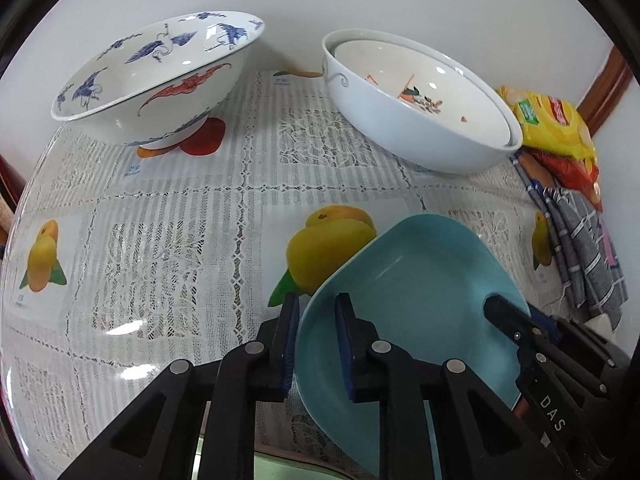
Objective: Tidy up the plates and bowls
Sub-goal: 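Lift the blue plate with both grippers and carry it toward the green plate stack, then lower the blue plate onto the green plate with both grippers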
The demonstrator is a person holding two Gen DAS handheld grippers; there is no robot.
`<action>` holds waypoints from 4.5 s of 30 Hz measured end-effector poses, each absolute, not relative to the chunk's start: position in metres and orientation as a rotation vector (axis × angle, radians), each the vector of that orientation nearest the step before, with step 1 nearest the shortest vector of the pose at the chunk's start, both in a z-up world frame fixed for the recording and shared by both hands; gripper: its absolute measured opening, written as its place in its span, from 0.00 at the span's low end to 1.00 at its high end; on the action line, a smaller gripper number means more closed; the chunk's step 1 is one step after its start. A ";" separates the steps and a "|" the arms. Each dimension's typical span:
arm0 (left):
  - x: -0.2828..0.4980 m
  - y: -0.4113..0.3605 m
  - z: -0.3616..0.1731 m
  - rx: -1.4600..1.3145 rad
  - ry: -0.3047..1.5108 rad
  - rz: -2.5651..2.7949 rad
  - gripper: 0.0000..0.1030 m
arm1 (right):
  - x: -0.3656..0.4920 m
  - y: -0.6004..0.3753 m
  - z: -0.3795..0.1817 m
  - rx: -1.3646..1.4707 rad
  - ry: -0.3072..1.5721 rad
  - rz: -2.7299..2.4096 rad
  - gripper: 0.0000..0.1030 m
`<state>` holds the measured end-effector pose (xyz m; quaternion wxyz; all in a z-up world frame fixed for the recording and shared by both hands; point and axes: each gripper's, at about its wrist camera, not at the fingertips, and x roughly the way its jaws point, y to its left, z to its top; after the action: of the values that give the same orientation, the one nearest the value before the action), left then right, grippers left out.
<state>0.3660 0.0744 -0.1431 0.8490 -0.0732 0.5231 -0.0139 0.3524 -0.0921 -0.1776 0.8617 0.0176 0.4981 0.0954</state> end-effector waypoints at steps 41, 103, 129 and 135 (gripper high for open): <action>0.232 0.075 -0.036 -0.127 0.937 -0.061 0.15 | 0.212 -0.110 -0.070 0.149 0.881 0.194 0.11; 0.174 0.140 -0.026 -0.198 0.910 0.022 0.15 | 0.168 -0.051 -0.061 0.098 0.837 0.287 0.12; 0.190 0.184 -0.095 -0.257 1.037 0.099 0.15 | 0.196 -0.001 -0.123 0.026 0.974 0.339 0.12; 0.198 0.187 -0.113 -0.259 1.073 0.113 0.15 | 0.208 0.002 -0.142 0.029 1.023 0.343 0.12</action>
<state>0.1980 0.1872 -0.1127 0.8500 -0.1227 0.5094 0.0535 0.2077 0.0025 -0.1422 0.8577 0.0136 0.4872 0.1635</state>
